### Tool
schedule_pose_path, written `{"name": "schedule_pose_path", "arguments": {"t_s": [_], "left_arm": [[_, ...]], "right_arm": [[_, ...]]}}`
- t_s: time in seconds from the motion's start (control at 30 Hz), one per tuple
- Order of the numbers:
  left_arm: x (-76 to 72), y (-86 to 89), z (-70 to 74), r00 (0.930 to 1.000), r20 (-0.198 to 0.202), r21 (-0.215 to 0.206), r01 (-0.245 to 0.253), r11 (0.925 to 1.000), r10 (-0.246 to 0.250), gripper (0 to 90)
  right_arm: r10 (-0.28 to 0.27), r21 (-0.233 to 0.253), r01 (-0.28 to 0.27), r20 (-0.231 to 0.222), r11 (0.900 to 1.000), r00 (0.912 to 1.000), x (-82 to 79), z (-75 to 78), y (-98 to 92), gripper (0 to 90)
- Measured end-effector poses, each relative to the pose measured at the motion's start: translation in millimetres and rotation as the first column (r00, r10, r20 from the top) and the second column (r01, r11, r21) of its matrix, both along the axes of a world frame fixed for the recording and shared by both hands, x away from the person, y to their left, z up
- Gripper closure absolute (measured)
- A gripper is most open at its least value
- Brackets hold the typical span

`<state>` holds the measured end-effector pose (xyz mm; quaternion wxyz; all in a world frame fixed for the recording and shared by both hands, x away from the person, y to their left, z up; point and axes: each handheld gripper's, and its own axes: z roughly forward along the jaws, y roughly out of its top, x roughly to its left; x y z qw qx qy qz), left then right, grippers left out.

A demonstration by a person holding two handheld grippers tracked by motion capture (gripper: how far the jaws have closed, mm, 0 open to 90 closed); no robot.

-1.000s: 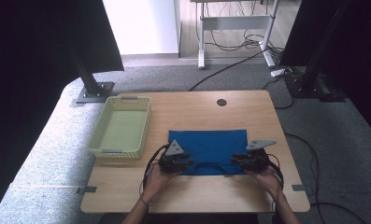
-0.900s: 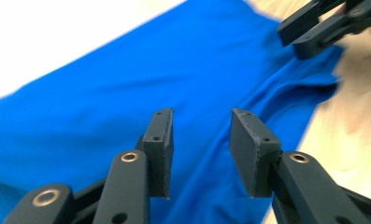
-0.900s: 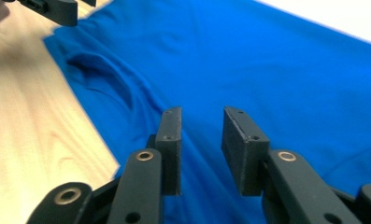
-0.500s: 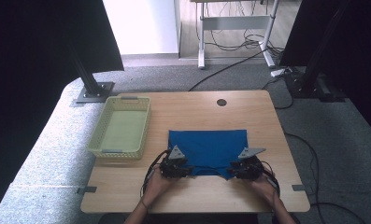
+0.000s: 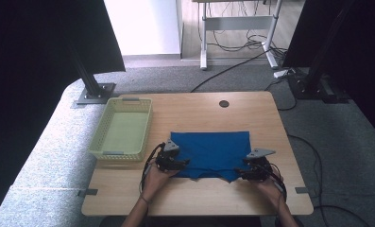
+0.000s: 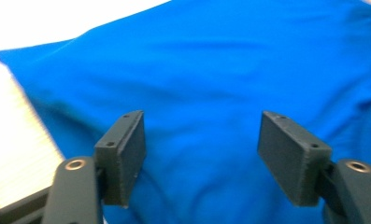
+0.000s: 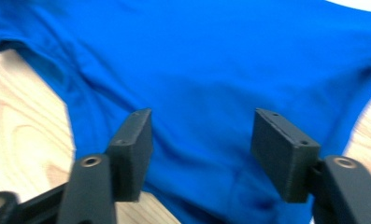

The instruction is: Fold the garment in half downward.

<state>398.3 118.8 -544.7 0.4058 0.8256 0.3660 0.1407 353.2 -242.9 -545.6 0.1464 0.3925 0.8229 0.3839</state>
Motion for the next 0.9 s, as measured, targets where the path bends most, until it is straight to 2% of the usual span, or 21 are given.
{"name": "schedule_pose_path", "arguments": {"t_s": [0.07, 0.1, 0.17, 0.23, 0.27, 0.3, 0.43, 0.6, 0.73, 0.8, 0.87, 0.9], "left_arm": [[2.0, 1.6, -5.5, 0.9999, -0.004, 0.014, -0.014, 0.9998, 0.014, 29.6], [1.4, 1.3, -8.9, 0.9998, 0.015, 0.022, -0.015, 0.9997, 0.015, 29.1], [0.8, 0.5, -8.9, 0.9997, 0.018, 0.029, -0.016, 0.9995, 0.016, 28.9], [-2.4, -3.5, -9.7, 0.9988, 0.047, 0.078, -0.016, 0.9968, 0.012, 28.4], [-2.4, -3.5, -9.7, 0.9988, 0.047, 0.078, -0.016, 0.9968, 0.012, 27.8], [-5.9, -5.8, -10.8, 0.9979, 0.064, 0.094, -0.019, 0.9954, 0.013, 27.3], [-11.8, -7.5, -11.0, 0.9976, 0.063, 0.094, -0.035, 0.995, 0.029, 27.0], [-20.4, -11.8, -11.0, 0.9975, 0.06, 0.095, -0.044, 0.9945, 0.039, 26.3], [-27.3, -18.0, -8.5, 0.9987, 0.044, 0.113, -0.03, 0.9932, 0.025, 26.0], [-25.1, -19.5, -4.5, 0.9993, 0.039, 0.125, -0.007, 0.9921, 0.002, 26.5], [-19.0, -18.2, 1.9, 0.9986, 0.052, 0.102, -0.016, 0.9947, 0.011, 26.4], [-12.8, -16.4, 5.1, 0.9989, 0.044, 0.084, -0.023, 0.9962, 0.019, 26.0]], "right_arm": [[-0.032, -0.007, 0.032, -0.008, 0.999, 0.9994, -0.3, -2.5, -1.3, 31.3], [-0.045, -0.015, 0.045, -0.01, 0.999, 0.9989, -0.5, -4.1, -1.6, 29.7], [-0.062, -0.044, 0.062, -0.009, 0.997, 0.998, -0.9, -6.8, -1.2, 26.9], [-0.076, -0.072, 0.077, 0.004, 0.994, 0.9971, -1.4, -8.1, -1.0, 25.6], [-0.077, -0.072, 0.077, 0.004, 0.994, 0.997, -1.2, -8.2, -1.1, 25.4], [-0.077, -0.072, 0.077, 0.002, 0.994, 0.997, -0.9, -8.4, -1.1, 25.0], [-0.09, -0.063, 0.09, -0.004, 0.994, 0.9959, 2.9, -10.4, -2.9, 21.6], [-0.095, -0.055, 0.095, 0.007, 0.994, 0.9955, 12.5, -11.6, -9.2, 21.6], [-0.099, -0.049, 0.099, 0.013, 0.994, 0.995, 21.9, -12.2, -13.9, 21.6], [-0.093, -0.054, 0.093, 0.007, 0.994, 0.9956, 23.7, -11.4, -13.9, 21.6], [-0.093, -0.062, 0.093, 0.008, 0.994, 0.9956, 24.0, -10.3, -13.5, 21.2], [-0.095, -0.071, 0.096, 0.013, 0.993, 0.9954, 23.2, -9.3, -13.4, 20.8]]}}
